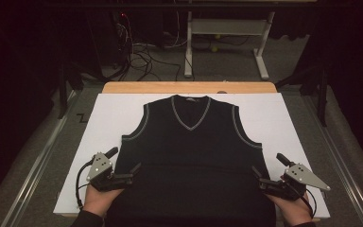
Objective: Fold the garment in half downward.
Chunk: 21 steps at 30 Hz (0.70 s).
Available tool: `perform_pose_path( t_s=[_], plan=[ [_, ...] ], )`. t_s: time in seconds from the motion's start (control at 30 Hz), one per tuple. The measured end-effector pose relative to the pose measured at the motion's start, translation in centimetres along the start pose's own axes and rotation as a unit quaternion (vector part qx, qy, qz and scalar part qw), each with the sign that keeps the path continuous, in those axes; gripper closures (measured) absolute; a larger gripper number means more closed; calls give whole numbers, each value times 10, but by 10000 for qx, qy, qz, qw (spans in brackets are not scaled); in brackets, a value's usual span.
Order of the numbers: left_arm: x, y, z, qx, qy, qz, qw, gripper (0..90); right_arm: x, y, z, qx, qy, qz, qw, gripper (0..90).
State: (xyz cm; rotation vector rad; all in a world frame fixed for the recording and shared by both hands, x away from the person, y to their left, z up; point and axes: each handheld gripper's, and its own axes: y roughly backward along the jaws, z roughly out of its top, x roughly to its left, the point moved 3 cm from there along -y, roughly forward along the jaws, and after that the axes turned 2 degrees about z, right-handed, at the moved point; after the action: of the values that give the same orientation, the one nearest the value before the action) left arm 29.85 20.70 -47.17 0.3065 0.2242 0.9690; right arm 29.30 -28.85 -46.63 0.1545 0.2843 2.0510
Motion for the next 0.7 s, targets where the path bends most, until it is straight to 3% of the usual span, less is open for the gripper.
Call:
perform_pose_path(
  t_s=[0.6, 0.67, 0.7],
  plan=[
    [1, -3, -2, 55, 59, 0, 10000, 0, -3, 1, 3, -51, -86, -130, 9999, 0],
    [2, -4, -1, 55, 194, -25, 9998, 0, -3, -1, 4, -48, -116, -150, 9998, 0],
    [6, -5, 0, 116, 432, -31, 9990, 0, -4, -4, 5, -38, -113, -150, 9998, 0]
  ],
)
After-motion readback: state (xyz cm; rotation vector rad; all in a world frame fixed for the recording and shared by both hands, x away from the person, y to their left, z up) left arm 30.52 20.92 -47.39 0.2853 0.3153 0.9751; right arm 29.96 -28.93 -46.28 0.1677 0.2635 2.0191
